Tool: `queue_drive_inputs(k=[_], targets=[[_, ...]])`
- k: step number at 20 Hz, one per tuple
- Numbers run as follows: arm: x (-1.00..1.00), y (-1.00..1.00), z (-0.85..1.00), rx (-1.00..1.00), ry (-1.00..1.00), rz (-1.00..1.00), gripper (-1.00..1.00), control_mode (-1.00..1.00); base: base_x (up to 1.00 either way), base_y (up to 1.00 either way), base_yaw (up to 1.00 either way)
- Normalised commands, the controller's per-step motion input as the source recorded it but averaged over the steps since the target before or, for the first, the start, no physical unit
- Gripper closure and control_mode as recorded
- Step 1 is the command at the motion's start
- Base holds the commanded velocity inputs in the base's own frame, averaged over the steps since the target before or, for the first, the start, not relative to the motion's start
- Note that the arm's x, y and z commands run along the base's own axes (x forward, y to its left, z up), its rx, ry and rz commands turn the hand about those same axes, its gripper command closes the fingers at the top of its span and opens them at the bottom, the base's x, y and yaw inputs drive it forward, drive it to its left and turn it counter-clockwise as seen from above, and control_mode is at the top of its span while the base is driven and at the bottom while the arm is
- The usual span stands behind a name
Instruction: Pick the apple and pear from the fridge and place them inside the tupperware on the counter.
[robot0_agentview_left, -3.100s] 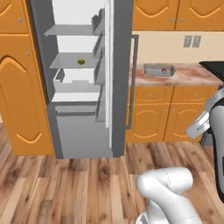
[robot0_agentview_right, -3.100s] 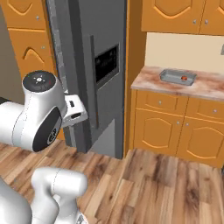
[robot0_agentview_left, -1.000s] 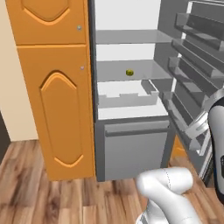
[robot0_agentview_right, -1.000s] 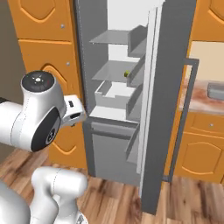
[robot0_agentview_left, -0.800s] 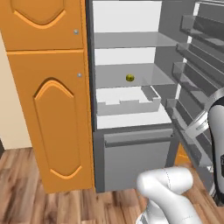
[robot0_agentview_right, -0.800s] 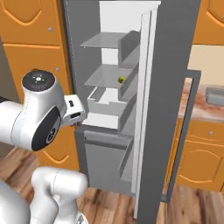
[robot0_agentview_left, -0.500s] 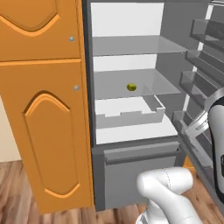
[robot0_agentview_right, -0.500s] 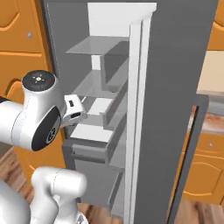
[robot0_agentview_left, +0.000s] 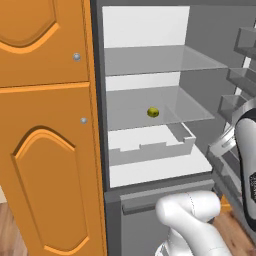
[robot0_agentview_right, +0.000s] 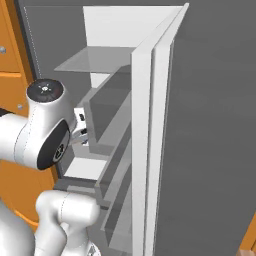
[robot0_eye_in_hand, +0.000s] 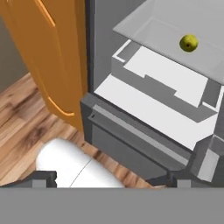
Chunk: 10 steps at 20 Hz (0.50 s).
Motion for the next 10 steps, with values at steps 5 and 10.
queue_drive_inputs(k=[5, 10], targets=[[0.43, 0.2, -0.34, -0.05, 0.0, -0.18, -1.0, -1.0, 0.0, 0.0, 0.0], [0.26, 0.12, -0.21, 0.0, -0.01, -0.16, -1.0, -1.0, 0.0, 0.0, 0.0]])
